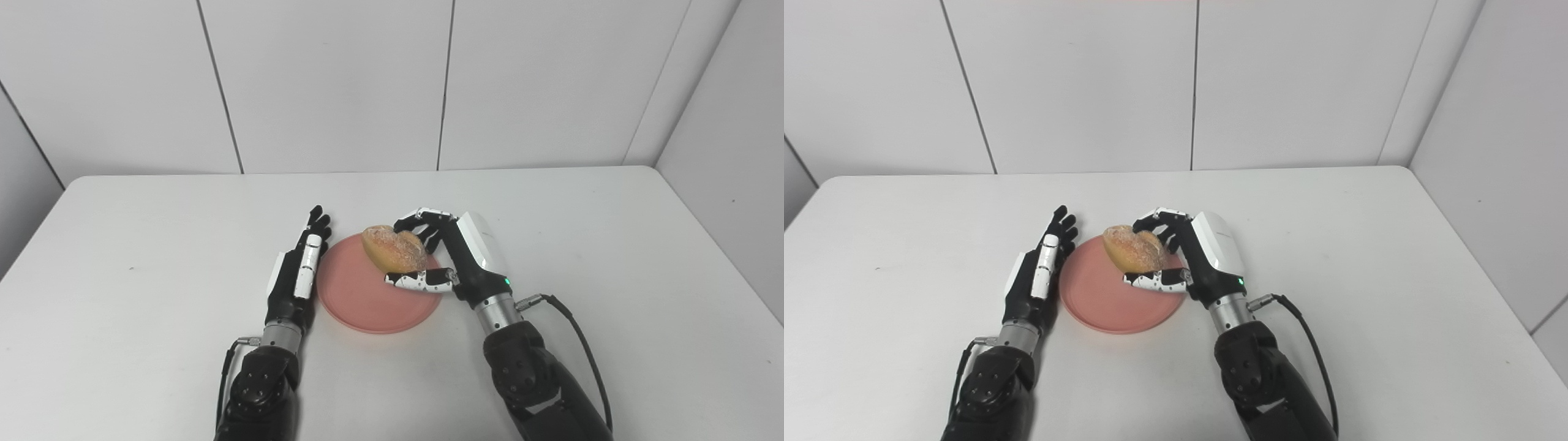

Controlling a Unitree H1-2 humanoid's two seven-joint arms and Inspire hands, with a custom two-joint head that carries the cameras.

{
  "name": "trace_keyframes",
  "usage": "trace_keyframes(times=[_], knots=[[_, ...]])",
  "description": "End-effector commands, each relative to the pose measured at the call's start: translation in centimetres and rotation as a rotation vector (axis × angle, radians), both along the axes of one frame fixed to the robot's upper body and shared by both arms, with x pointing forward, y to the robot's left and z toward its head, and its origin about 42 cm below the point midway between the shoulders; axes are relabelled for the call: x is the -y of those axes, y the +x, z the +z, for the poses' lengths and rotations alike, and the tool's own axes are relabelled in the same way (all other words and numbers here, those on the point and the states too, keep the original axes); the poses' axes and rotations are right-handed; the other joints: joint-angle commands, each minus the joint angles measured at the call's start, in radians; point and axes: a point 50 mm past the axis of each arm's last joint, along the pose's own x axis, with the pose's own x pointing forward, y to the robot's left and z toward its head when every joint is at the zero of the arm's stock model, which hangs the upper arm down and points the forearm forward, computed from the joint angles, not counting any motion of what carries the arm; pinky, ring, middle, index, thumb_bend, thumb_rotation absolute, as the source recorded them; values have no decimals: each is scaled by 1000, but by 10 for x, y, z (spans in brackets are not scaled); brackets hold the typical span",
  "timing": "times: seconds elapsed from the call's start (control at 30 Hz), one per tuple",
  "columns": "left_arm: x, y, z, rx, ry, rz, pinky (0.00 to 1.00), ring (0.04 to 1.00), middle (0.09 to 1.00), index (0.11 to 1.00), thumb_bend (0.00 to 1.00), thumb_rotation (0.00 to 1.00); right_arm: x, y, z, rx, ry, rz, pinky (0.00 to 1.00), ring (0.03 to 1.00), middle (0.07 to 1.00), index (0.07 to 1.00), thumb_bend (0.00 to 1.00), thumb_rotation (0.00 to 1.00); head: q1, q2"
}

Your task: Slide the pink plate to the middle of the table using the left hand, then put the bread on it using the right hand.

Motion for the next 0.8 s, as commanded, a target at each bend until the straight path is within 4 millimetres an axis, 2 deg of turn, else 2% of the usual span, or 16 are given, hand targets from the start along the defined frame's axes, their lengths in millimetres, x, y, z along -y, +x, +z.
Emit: trace_keyframes(times=[0.0, 0.2, 0.27, 0.33, 0.6, 0.77], knots=[[10, 3, 15, 52, -5, -3, 993, 976, 976, 975, 530, 1000, -12, 11, 25, 114, 15, 55, 410, 494, 584, 496, 492, 115, 20, 2], [14, 3, 14, 58, -6, 5, 984, 979, 981, 982, 522, 1000, -16, 22, 13, 115, -43, 76, 414, 497, 578, 496, 492, 113, 50, 5], [15, 3, 14, 57, -3, 7, 976, 977, 980, 980, 523, 1000, -16, 25, 11, 112, -61, 78, 400, 485, 489, 523, 509, 23, 55, 7], [15, 2, 14, 57, -5, 8, 978, 979, 980, 981, 529, 1000, -17, 27, 10, 113, -77, 78, 395, 482, 472, 528, 512, 6, 53, 7], [13, 2, 14, 48, -1, 15, 982, 977, 980, 979, 522, 1000, -18, 38, 7, 148, -189, 65, 384, 477, 466, 529, 515, 0, 46, 9], [13, 2, 15, 48, 3, 20, 973, 966, 970, 967, 511, 1000, -17, 40, 8, 171, -242, 62, 467, 539, 482, 510, 515, 0, 43, 11]])
